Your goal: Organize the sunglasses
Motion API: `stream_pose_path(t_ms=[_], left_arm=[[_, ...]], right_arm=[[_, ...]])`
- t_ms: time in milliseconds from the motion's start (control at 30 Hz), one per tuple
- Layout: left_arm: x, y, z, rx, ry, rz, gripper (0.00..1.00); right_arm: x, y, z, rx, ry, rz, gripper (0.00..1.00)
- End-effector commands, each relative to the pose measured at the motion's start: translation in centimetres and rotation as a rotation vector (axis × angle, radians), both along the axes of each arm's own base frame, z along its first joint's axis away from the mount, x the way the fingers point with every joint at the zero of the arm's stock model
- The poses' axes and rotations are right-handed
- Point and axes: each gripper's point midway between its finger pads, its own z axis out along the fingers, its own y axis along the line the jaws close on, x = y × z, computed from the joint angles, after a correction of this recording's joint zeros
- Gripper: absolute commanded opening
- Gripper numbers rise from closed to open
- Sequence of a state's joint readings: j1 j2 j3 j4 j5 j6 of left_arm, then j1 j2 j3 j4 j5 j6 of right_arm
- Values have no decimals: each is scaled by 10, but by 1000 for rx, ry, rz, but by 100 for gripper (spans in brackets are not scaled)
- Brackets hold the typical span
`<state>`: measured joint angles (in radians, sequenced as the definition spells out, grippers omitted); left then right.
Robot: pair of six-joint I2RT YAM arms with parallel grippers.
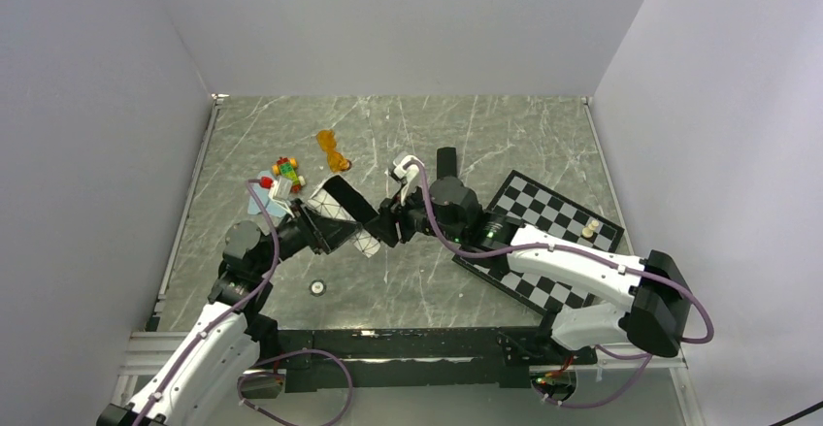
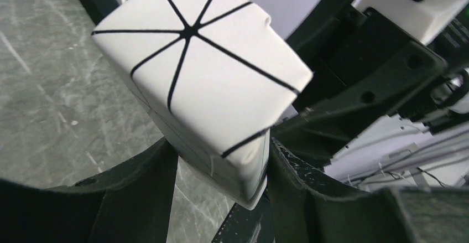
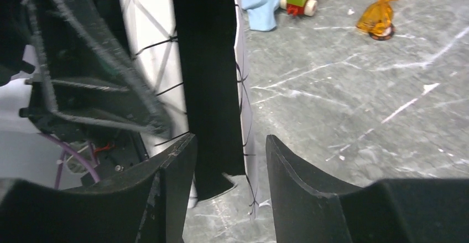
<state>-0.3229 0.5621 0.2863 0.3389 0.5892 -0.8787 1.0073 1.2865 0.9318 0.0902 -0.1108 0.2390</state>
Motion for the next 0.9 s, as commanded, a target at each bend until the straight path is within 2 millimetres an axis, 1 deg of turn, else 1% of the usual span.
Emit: stream_pose_path(t_ms=[0, 133, 267, 333, 400, 433, 533, 600, 633, 667, 700, 733, 767, 800, 833, 867], left_arm=[[-27, -11, 39, -55, -187, -151, 3], [-36, -13, 44, -66, -238, -194, 3], [-46, -15, 50, -65, -290, -243, 4], [-50, -16, 51, -55, -308, -265, 4], [-52, -16, 52, -54, -326, -280, 3], [-53, -16, 53, -55, -333, -279, 3], [-52, -16, 54, -56, -350, -272, 4], [-50, -16, 54, -53, -347, -265, 5], [-47, -16, 52, -48, -337, -258, 11], [-45, -16, 50, -39, -320, -251, 25], [-40, -15, 47, -30, -298, -231, 47], [-35, -14, 43, -17, -269, -209, 75], [-30, -13, 39, -7, -239, -183, 94], [-24, -11, 34, 9, -212, -148, 99], [-18, -8, 30, 29, -181, -108, 99], [-11, -3, 28, 45, -153, -58, 99]], right_arm=[[12, -14, 20, 7, -70, -66, 53], [8, -17, 23, 22, -64, -53, 53], [5, -12, 20, 19, -45, -11, 51], [-2, -7, 20, 37, -29, 48, 47], [-12, -2, 21, 47, -21, 116, 47], [-18, 0, 21, 49, -13, 150, 45], [-22, 1, 20, 49, -3, 171, 27], [-21, -1, 22, 50, -8, 159, 11], [-19, -3, 24, 52, -16, 145, 0], [-16, -5, 25, 51, -22, 123, 0], [-11, -9, 26, 48, -32, 88, 0], [-6, -12, 25, 34, -40, 53, 0], [1, -17, 25, 19, -48, 11, 0], [10, -23, 23, -1, -56, -48, 0], [18, -28, 23, -17, -66, -96, 0], [23, -34, 16, -56, -60, -138, 0]])
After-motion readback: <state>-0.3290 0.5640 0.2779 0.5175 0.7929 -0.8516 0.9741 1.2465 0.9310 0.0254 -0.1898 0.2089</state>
